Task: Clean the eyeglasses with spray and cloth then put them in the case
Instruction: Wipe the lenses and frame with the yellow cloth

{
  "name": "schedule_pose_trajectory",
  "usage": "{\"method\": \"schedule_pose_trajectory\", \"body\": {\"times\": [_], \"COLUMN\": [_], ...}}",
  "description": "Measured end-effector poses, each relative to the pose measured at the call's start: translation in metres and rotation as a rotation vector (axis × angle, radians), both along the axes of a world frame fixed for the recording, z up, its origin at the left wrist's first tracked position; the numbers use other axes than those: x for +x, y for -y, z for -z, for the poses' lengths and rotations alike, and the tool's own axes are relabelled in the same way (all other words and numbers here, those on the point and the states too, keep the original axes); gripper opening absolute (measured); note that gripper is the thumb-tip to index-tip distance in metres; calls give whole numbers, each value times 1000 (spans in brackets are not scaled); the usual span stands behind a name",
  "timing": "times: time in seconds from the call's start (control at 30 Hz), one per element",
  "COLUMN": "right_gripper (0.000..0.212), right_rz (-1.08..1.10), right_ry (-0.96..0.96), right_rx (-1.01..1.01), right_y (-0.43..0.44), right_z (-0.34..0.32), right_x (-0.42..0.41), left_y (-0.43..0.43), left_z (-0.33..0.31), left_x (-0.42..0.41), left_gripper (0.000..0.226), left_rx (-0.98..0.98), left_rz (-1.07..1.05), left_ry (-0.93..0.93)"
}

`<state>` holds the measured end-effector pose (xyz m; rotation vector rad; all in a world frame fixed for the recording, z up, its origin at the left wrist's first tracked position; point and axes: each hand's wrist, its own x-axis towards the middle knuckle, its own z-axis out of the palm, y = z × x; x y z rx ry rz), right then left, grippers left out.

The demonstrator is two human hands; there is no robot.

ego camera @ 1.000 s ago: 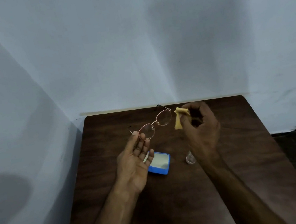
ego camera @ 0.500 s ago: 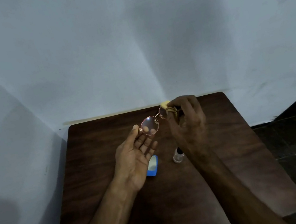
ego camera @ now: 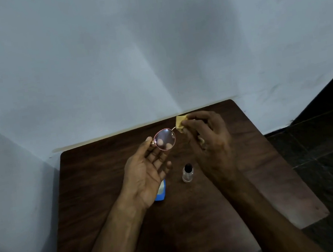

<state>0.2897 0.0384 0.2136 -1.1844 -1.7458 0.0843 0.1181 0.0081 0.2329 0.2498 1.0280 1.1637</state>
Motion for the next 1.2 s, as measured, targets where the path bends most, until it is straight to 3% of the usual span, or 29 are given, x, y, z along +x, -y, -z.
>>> {"method": "schedule_pose_trajectory", "body": {"times": [0.1,0.33,0.53,0.7,0.93,1.1,1.2], "right_gripper": [18,20,24,22,21,22,22], "right_rz": [-25,78,20,102,2,91,25], "right_ry": [67,-39,91,-33,88,-2,68], "right_rx": [15,-56,-14,-66,19,-29,-2], "right_y": [12,4,22,10,26,17,18], "right_z": [9,1,6,1,-6,-12,-17], "right_x": [9,33,32,50,53,70,72], "left_y": [-3,-3,-5,-2,-2,2,3], "left_z": [-1,0,-5,-5,-15,-13,-14], "left_x": [7,20,26,32,42,49,55], "left_gripper": [18,21,24,22,17,20,19], "left_rx": [-4,-22,0,0,41,45,45], "left_rz": [25,73,65,88,101,109,100], "left_ry": [-13,-18,-8,-2,5,-2,11]}}
